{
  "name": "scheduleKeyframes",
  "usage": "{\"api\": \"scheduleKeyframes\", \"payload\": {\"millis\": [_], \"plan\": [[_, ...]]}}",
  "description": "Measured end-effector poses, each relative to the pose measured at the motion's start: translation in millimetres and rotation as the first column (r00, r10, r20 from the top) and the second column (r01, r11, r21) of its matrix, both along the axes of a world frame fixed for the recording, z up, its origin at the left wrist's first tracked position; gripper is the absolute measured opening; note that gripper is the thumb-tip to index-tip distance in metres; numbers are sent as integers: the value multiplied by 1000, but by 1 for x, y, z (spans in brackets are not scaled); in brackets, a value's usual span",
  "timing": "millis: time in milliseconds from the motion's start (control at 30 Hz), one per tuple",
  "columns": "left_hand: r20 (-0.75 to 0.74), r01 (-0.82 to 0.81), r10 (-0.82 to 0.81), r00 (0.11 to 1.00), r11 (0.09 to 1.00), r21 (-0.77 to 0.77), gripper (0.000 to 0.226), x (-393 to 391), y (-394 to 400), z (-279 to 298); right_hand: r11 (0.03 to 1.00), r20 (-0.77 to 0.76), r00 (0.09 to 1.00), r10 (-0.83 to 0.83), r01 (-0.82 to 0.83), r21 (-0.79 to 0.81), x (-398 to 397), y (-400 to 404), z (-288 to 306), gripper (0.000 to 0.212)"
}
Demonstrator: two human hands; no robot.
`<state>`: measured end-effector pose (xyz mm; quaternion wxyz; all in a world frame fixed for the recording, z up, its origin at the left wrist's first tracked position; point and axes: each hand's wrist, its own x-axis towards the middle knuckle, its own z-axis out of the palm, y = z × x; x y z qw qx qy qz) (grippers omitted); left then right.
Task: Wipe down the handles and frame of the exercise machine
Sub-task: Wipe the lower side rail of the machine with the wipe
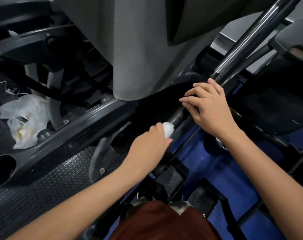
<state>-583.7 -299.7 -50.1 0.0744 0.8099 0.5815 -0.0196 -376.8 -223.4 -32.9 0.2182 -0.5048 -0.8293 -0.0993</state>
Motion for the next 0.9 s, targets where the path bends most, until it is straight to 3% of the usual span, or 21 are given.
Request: {"api": "scheduleKeyframes", "payload": {"millis": [133,200,333,400,467,533,600,667,800,900], "plan": [[-39,14,-12,999,998,66,47,38,31,-7,1000,3,1000,16,-16,7,2,1,1,17],[49,8,-10,999,999,41,47,35,35,-7,1000,4,1000,25,-25,10,3,2,1,18],[383,30,108,917,941,-337,55,-12,24,-7,1000,-17,999,28,-28,14,4,1,-1,18],[531,110,283,799,799,-591,57,-37,15,-4,999,-28,999,31,-30,12,4,1,-1,17],[544,188,534,647,580,-792,58,-57,7,-2,999,-38,999,33,-32,6,4,1,-1,17],[476,259,628,616,409,-875,64,-71,4,0,999,-43,999,32,-32,4,4,1,0,16],[465,317,636,615,341,-885,63,-69,9,4,999,-46,998,33,-33,2,4,1,0,17],[490,286,580,651,411,-866,59,-52,21,9,999,-46,998,32,-32,1,3,1,-1,17],[575,151,309,758,774,-615,59,2,52,4,1000,-32,999,29,-29,2,4,1,-1,17],[401,36,113,909,938,-345,53,26,59,-3,999,-18,999,32,-32,9,5,2,-1,16]]}}
